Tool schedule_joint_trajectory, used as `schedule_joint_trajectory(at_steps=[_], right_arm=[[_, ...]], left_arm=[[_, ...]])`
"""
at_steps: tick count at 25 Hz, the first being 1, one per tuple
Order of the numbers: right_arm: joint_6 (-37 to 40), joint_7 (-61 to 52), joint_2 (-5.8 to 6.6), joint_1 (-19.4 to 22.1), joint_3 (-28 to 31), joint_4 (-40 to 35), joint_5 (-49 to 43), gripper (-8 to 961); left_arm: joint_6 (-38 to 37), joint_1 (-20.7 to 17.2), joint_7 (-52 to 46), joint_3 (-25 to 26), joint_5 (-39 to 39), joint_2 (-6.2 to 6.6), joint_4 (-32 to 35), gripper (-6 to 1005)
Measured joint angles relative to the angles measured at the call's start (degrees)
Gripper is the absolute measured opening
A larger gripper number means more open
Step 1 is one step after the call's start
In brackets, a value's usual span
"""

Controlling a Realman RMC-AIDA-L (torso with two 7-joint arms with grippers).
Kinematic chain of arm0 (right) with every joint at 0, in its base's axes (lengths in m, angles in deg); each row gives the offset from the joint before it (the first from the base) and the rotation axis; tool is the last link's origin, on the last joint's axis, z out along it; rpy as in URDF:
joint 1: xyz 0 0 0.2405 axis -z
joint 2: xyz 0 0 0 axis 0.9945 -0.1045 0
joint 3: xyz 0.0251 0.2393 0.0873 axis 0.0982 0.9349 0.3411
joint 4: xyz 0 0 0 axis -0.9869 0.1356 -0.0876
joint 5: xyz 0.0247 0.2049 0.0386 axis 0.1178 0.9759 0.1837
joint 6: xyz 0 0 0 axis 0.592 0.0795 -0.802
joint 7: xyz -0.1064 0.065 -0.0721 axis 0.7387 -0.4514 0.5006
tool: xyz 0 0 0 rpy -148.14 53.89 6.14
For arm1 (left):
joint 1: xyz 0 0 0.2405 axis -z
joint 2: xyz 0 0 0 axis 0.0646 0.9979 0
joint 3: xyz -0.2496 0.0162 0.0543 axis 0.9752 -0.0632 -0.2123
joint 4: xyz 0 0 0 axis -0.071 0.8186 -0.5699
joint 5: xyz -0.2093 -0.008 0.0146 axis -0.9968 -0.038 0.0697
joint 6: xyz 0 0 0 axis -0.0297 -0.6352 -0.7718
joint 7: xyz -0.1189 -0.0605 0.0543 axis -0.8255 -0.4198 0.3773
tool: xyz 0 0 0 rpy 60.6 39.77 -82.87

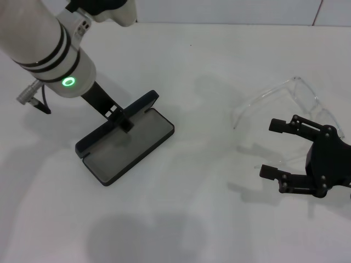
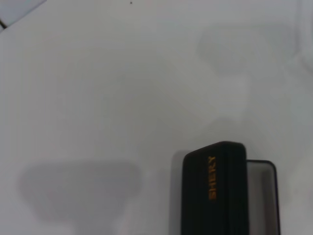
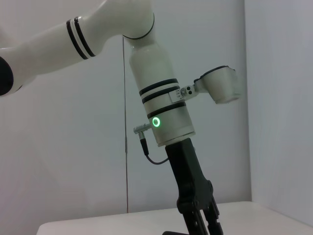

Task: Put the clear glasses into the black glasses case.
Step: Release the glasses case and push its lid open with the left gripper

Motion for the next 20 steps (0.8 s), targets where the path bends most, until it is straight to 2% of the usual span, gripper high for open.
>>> schedule_joint_trajectory(at_steps=[5, 11, 20], right_arm=[[0.0, 0.0, 0.03, -0.1, 0.0, 0.0, 0.0, 874], [-0.5, 0.0, 0.04, -0.4, 0.0, 0.0, 0.0, 875], [-1.4, 0.2, 0.04, -0.6, 0.0, -0.1, 0.0, 874]], left_arm=[[0.1, 0.0, 0.0, 0.0, 2.0, -0.02, -0.8, 633], [0.2, 0.1, 0.1, 0.0, 1.8, -0.02, -1.0, 500], [0.7, 0.2, 0.6, -0.9, 1.3, -0.04, -1.0, 457]])
